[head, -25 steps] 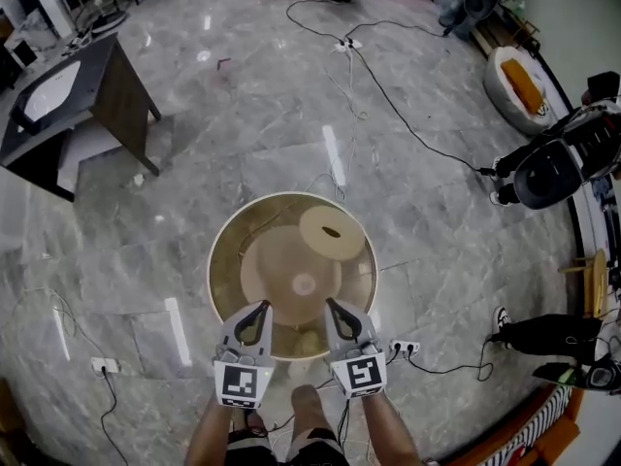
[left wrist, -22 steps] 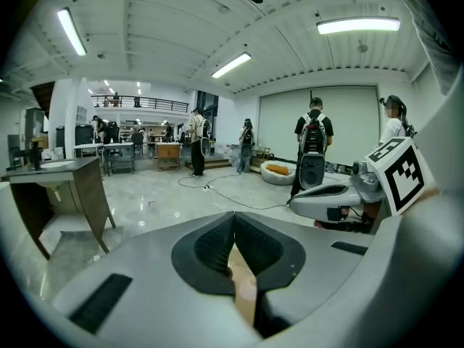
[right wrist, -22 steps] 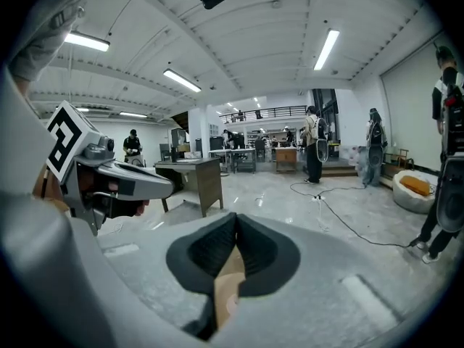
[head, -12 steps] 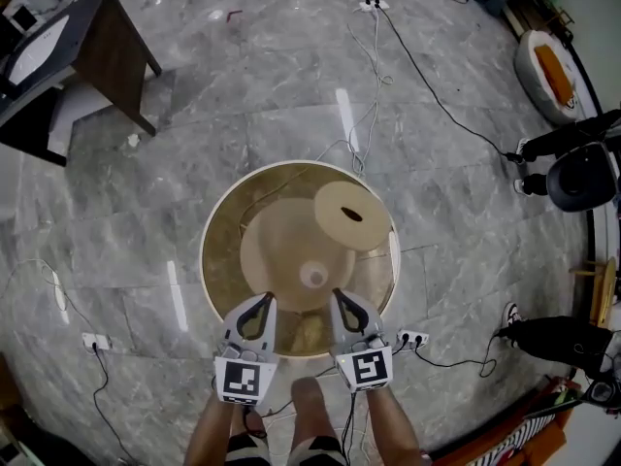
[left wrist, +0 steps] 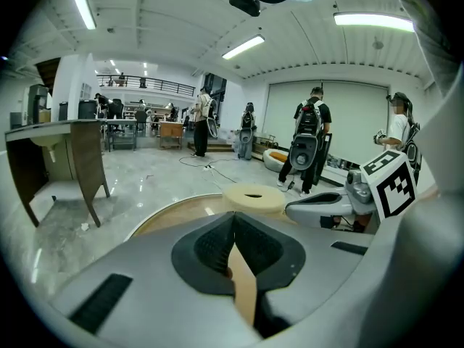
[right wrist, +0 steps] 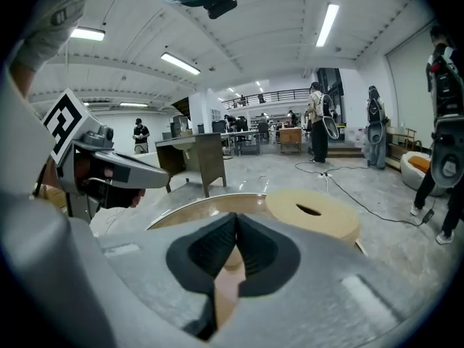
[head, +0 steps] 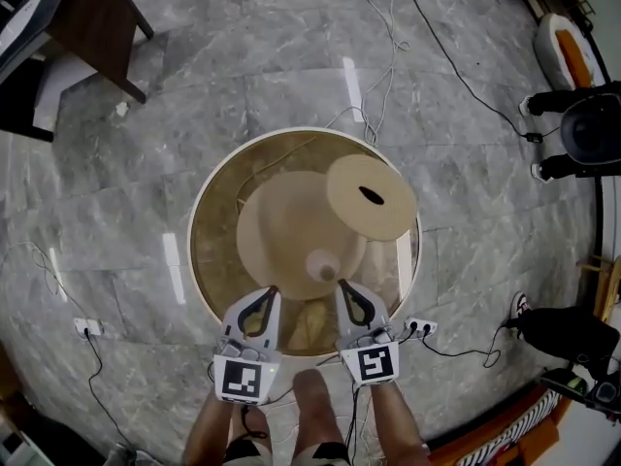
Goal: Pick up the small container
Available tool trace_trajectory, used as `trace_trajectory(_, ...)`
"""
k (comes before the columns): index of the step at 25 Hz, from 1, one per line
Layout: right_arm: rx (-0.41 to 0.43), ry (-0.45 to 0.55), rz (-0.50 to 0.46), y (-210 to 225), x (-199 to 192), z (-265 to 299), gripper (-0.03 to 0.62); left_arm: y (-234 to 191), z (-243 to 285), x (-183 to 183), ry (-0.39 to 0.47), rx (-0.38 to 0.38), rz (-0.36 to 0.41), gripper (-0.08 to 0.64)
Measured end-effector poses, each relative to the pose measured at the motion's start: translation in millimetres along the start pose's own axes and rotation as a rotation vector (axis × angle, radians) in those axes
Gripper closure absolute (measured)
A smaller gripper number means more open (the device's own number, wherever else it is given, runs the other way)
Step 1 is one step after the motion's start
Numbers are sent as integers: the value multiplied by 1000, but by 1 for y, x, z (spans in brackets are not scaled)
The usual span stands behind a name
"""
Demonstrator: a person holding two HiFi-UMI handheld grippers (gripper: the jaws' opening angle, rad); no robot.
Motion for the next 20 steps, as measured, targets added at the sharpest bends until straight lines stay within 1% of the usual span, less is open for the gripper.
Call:
trace_trajectory(4,12,19,4,4,-20,11,591,-3,10,-23,-10,8,-18,541)
trace_trajectory(6,22,21,11,5,-29,17,536,-6,15,-34,-25,10,-27,541)
trace_trajectory(9,31,16,3,6,-41,27,512,-11,23,-47,-33,16,-32,541)
trace_trajectory(12,47,16,-5,4,-49,36,431,-14,26,-55,-40,19,-32,541)
trace_trajectory(15,57,9,-12,4,-55,45,374,-17,29,-60,-48,25,-37,541)
trace_trajectory(16,58,7,-17,4,-57,48,360,-17,31,-62,-49,24,-35,541)
trace_trajectory(20,63,-1,-29,4,-67,57,359,-16,36,-69,-49,18,-44,541)
Point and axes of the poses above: the fingertips, and each gripper's own axes: z forward along the fingers, y to its right, x out of its top, the point moved 5 cm from there along -z, backward along the fingers, and after that the axes turned 5 degrees about x, right-handed, at the moved point
